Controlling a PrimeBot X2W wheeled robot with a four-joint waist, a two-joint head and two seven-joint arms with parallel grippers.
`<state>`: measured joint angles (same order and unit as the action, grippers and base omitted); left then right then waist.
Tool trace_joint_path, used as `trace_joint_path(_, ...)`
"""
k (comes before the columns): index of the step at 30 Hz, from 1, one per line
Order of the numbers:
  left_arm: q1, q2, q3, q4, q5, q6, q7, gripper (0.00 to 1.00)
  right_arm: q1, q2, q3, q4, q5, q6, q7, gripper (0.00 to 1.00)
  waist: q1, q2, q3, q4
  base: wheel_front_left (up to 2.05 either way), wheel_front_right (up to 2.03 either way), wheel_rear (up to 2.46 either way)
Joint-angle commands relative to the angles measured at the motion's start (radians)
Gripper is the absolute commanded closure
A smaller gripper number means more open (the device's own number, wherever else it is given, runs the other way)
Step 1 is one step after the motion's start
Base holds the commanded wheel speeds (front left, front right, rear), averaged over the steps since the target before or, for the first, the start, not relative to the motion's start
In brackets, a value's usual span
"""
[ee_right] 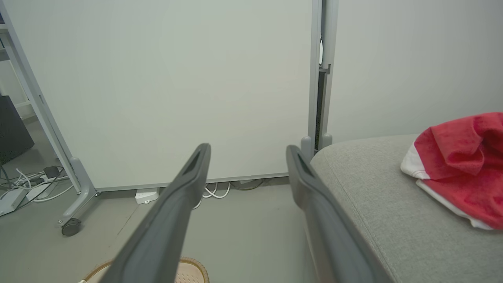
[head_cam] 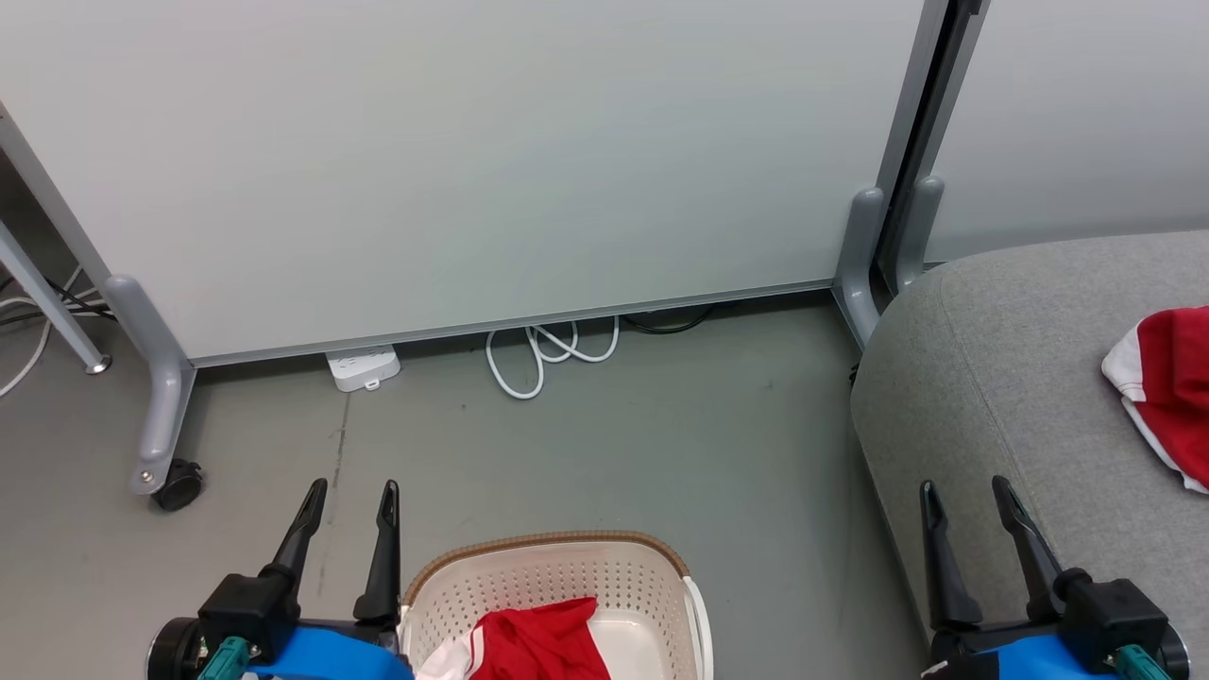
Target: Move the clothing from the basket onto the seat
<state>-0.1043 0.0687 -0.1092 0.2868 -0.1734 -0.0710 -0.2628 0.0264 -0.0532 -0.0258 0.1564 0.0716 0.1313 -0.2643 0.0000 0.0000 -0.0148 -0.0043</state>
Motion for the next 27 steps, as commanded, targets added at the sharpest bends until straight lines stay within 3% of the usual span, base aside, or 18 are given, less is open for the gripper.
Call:
trace_joint_path(1, 0.003, -0.001, 0.004, 0.004, 0.006, -0.002, -0.003, 0.0, 0.009, 0.004, 0.001, 0.003, 0.003, -0.001, 0.0, 0.0, 0.0, 0.0, 0.0, 0.0, 0.0, 0.0, 0.0)
trace_joint_path(11, -0.133, -0.004, -0.096, 0.114, 0.053, -0.048, -0.003, 0.0, -0.036, 0.004, 0.023, 0.009, 0.012, -0.001, 0.0, 0.0, 0.0, 0.0, 0.032, -0.022, 0.0, 0.0, 0.0)
trace_joint_path(17, -0.268, 0.012, -0.193, 0.238, 0.058, -0.059, -0.003, 0.0, -0.088, 0.004, 0.023, -0.013, 0.014, -0.001, 0.0, 0.0, 0.0, 0.0, 0.118, -0.059, 0.0, 0.0, 0.0)
trace_joint_path(27, -0.481, 0.066, -0.461, 0.475, 0.014, -0.059, -0.003, 0.0, -0.216, 0.004, 0.026, -0.044, 0.021, -0.001, 0.0, 0.0, 0.0, 0.0, 0.298, -0.123, 0.0, 0.0, 0.0)
